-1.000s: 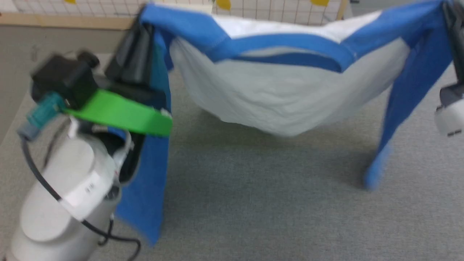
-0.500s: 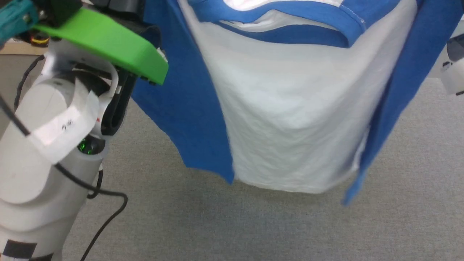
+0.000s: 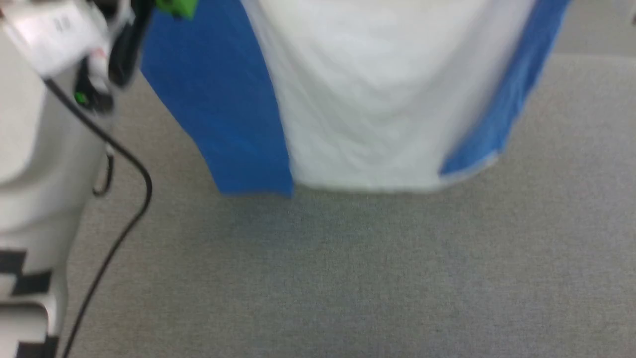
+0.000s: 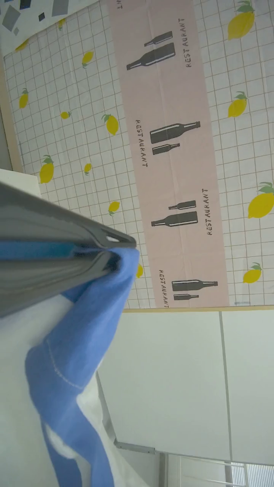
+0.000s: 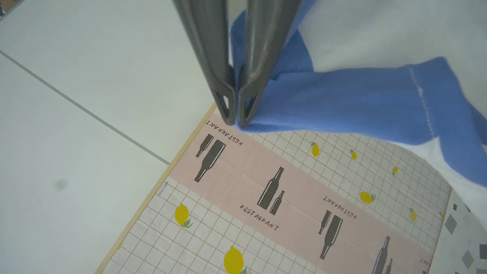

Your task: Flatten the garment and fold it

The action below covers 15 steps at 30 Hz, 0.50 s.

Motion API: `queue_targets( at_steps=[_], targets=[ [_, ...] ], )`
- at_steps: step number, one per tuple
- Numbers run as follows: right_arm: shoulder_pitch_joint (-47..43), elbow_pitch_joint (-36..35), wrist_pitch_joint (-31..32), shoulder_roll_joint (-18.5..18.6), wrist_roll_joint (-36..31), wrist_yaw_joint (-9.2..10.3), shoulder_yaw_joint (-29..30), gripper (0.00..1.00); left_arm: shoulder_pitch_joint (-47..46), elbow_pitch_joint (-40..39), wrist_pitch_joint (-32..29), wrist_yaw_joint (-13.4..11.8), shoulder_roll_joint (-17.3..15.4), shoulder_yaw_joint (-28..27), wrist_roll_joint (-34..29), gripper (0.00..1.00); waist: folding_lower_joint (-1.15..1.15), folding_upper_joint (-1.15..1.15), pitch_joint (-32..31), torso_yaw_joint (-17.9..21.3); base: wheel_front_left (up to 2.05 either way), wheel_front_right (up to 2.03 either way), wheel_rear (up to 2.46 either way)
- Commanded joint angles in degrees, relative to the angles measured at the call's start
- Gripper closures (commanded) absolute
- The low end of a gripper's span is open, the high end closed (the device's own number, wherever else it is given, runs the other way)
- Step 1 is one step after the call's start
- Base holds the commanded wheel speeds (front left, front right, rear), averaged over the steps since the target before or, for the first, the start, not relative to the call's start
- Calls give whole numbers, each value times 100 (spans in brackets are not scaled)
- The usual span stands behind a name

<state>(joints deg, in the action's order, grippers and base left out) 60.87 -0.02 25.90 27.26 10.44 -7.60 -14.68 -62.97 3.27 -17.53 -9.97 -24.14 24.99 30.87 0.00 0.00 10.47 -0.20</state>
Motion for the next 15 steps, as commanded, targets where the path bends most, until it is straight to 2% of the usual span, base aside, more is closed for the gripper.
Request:
queue_targets(
  at_steps=[1, 3, 8, 15],
  targets=[
    [349, 201, -68, -19, -76, 11, -59, 100, -353, 150, 27, 14, 9, -11, -121, 100, 0, 0, 673, 113, 0, 0, 0],
    [853, 570, -171, -42, -207, 11, -212, 100, -807, 423, 103, 43, 15, 25, -317, 100, 0, 0, 965, 126, 0, 0, 0],
    [2097, 1544, -533, -128, -617, 11, -475, 100, -1946, 1081, 578, -68, 187, -45, -714, 100, 0, 0, 1694, 126, 0, 0, 0],
    [3141, 2662, -1292, -200, -1226, 11, -648, 100, -2742, 1871, 1731, -34, 448, -32, -1025, 100, 0, 0, 2339, 48, 0, 0, 0]
  ],
)
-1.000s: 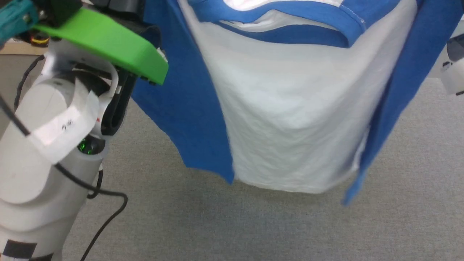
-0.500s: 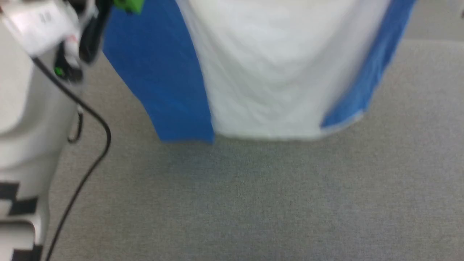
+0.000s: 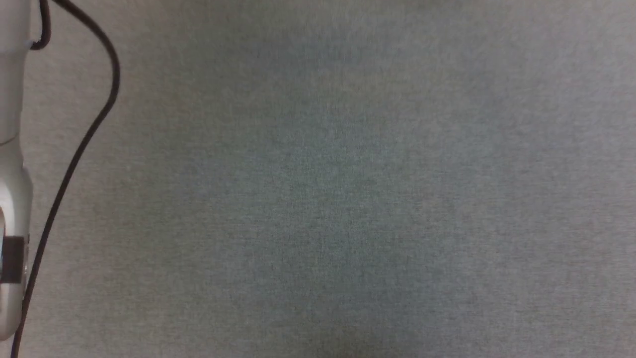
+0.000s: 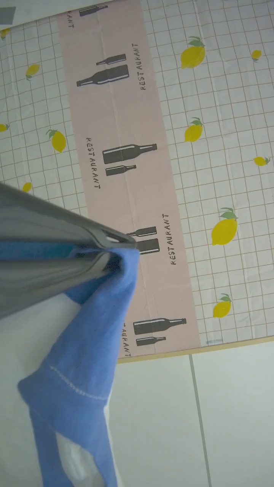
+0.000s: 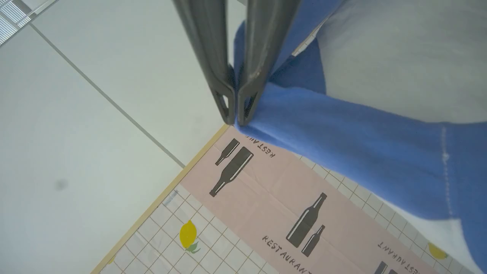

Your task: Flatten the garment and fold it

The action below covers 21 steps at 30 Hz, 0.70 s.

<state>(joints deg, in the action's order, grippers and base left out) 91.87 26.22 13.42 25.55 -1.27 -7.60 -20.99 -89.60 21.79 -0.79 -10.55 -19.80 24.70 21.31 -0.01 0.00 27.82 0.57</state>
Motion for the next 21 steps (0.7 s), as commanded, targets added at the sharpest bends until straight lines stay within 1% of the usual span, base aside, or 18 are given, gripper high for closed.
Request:
queue_targets(
  at_steps=[1, 6, 9, 12, 15, 17, 19, 21],
  targets=[
    [96, 159, -133, -35, -128, 11, -33, 100, -110, 97, 225, 55, 34, 18, -101, 100, 1, 0, 658, -38, 0, 0, 0],
    [169, 687, -532, -126, -327, 11, 14, 100, -111, 452, 1043, 239, 118, 108, -168, 100, 1, 0, 1060, -92, 0, 0, 0],
    [31, 885, -706, -117, -337, 11, -95, 100, 31, 609, 1279, 406, 85, 213, -199, 100, 1, 0, 1196, -115, 0, 0, 0],
    [-167, 967, -876, -56, -167, 11, -212, 100, 238, 658, 1415, 599, 24, 296, -187, 100, 1, 0, 1258, -147, 0, 0, 0],
    [-441, 882, -1038, 49, 82, 11, -305, 100, 494, 547, 1486, 769, -67, 360, -166, 100, 1, 0, 1221, -154, 0, 0, 0],
    [-664, 701, -1111, 185, 270, 11, -374, 100, 727, 373, 1509, 871, -157, 412, -153, 100, 1, 0, 1162, -159, 0, 0, 0],
    [-941, 428, -1129, 340, 509, 11, -391, 100, 1022, 124, 1519, 939, -271, 492, -164, 100, 1, 0, 1076, -170, 0, 0, 0],
    [-1298, 51, -1124, 517, 705, 11, -433, 100, 1397, -192, 1516, 929, -379, 550, -152, 100, 1, 0, 949, -168, 0, 0, 0]
  ],
)
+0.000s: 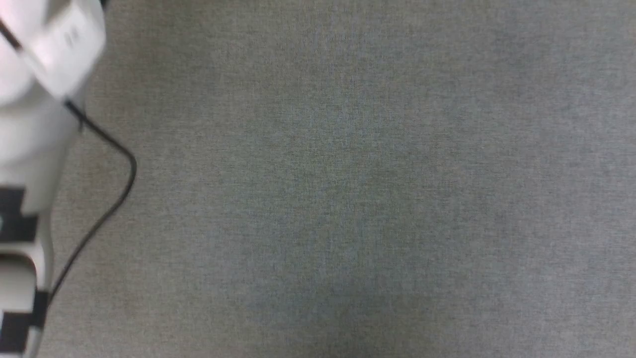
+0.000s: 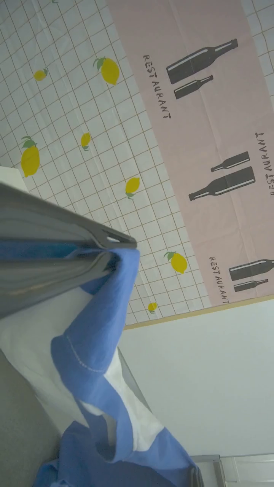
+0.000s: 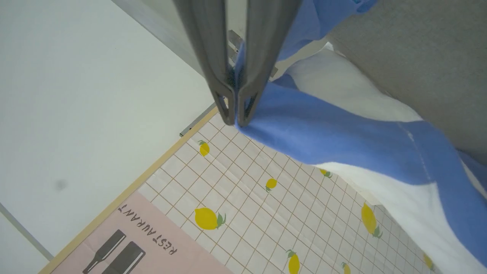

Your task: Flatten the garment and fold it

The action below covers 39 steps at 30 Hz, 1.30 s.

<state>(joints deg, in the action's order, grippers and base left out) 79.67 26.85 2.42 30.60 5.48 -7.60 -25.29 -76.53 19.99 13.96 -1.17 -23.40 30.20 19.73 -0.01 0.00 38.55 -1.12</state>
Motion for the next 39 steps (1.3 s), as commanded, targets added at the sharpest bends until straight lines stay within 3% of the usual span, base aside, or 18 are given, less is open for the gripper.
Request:
queue_targets(
  at_steps=[1, 5, 9, 10, 15, 21, 29, 39],
  targets=[
    [-333, -236, 4, 100, 164, 11, 12, 100, 352, -216, 27, -31, -77, 46, 16, 100, 1, 0, -225, 1, 0, 0, 0],
    [-1391, -1158, 224, 415, 527, 11, 254, 100, 1418, -1090, -171, -260, -272, 178, 114, 100, 1, 0, -577, -5, 0, 0, 0],
    [-2730, -2046, 452, 489, 672, 11, 856, 100, 2563, -1982, -431, -612, -437, 345, 197, 100, 1, 0, -942, -8, 0, 0, 0],
    [-3458, -2474, 570, 409, 657, 11, 1159, 100, 3104, -2381, -568, -806, -507, 437, 231, 100, 1, 0, -1087, 9, 0, 0, 0],
    [-5261, -3333, 795, -83, 526, 11, 1778, 100, 4420, -2986, -878, -1305, -721, 682, 284, 100, 1, 0, -1466, 52, 0, 0, 0],
    [-6940, -3790, 918, -634, 348, 11, 2253, 100, 5766, -3121, -1101, -1692, -799, 939, 625, 100, 1, 0, -1932, 12, 0, 0, 0],
    [-8517, -3886, 1018, -1061, 173, 11, 2569, 100, 6892, -2749, -1469, -1648, -824, 1390, 1170, 100, 1, 0, -2463, -76, 0, 0, 0],
    [-9645, -3909, 1326, -1405, 101, 11, 2652, 100, 7604, -2436, -1847, -1501, -751, 1713, 1744, 100, 1, 0, -2842, -145, 0, 0, 0]
  ],
)
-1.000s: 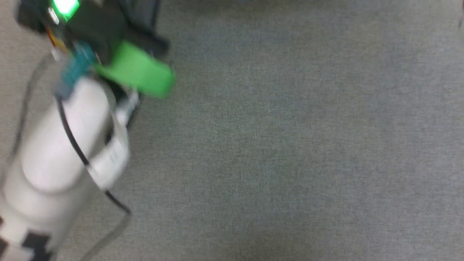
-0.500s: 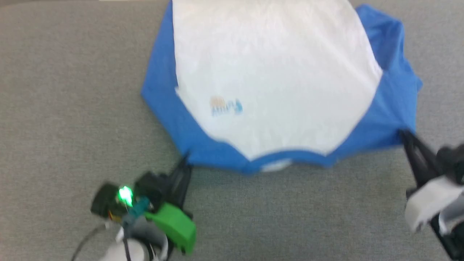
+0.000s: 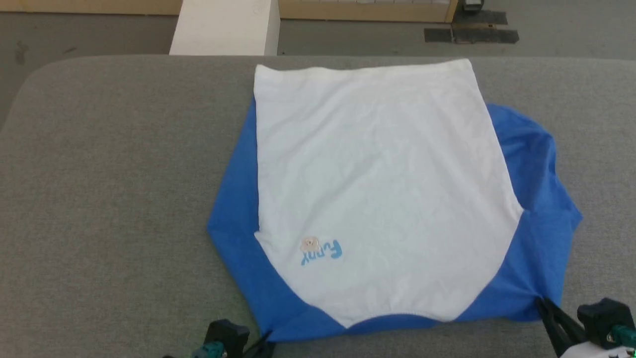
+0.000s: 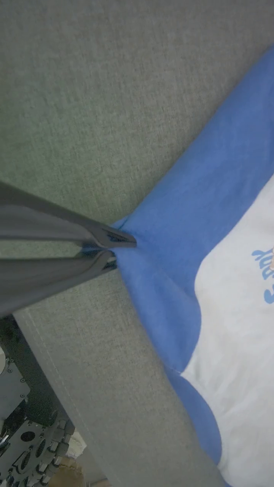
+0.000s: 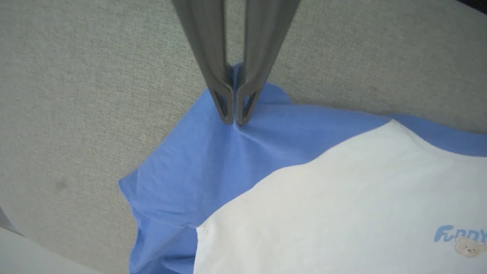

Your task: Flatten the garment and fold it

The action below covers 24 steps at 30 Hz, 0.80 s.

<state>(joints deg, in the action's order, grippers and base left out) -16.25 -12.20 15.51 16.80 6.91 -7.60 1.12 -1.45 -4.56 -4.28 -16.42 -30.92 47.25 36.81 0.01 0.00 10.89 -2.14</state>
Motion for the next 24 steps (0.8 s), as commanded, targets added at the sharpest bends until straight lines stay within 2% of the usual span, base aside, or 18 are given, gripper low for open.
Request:
queue_targets(
  at_steps=[1, 5, 10, 18, 19, 20, 21, 22, 24],
  targets=[
    [-110, 0, 32, -39, -47, 11, 14, 100, 126, 43, -56, 39, 7, 26, 74, 100, -1, 0, -88, -45, 0, 0, 0],
    [-264, 70, 47, -124, -116, 11, 55, 100, 219, 178, -145, 80, 33, 89, 187, 100, -1, 0, -125, -45, 0, 0, 0],
    [-225, 267, -16, -269, -196, 11, 26, 100, 148, 426, 22, 138, 166, 61, 216, 100, -1, 0, -161, -47, 0, 0, 0],
    [24, 828, -251, -441, -273, 11, -110, 100, -190, 1049, 235, 432, 401, 142, 154, 100, -1, 0, -209, -70, 0, 0, 0],
    [53, 896, -275, -445, -280, 11, -122, 94, -231, 1131, 287, 447, 438, 137, 142, 65, -1, 0, -220, -69, 0, 0, 0],
    [75, 937, -305, -431, -303, 11, -144, 52, -257, 1193, 327, 454, 464, 136, 131, 56, -1, 0, -230, -67, 0, 0, 0],
    [98, 976, -338, -437, -307, 11, -146, 0, -280, 1254, 370, 462, 490, 127, 128, 29, -1, 0, -245, -63, 0, 0, 0],
    [114, 990, -361, -463, -297, 11, -109, 0, -289, 1274, 446, 437, 516, 84, 135, 0, -1, 0, -264, -61, 0, 0, 0],
    [111, 956, -383, -491, -272, 11, -43, 0, -262, 1255, 607, 347, 531, -5, 132, 0, -1, 0, -327, -54, 0, 0, 0]
  ],
)
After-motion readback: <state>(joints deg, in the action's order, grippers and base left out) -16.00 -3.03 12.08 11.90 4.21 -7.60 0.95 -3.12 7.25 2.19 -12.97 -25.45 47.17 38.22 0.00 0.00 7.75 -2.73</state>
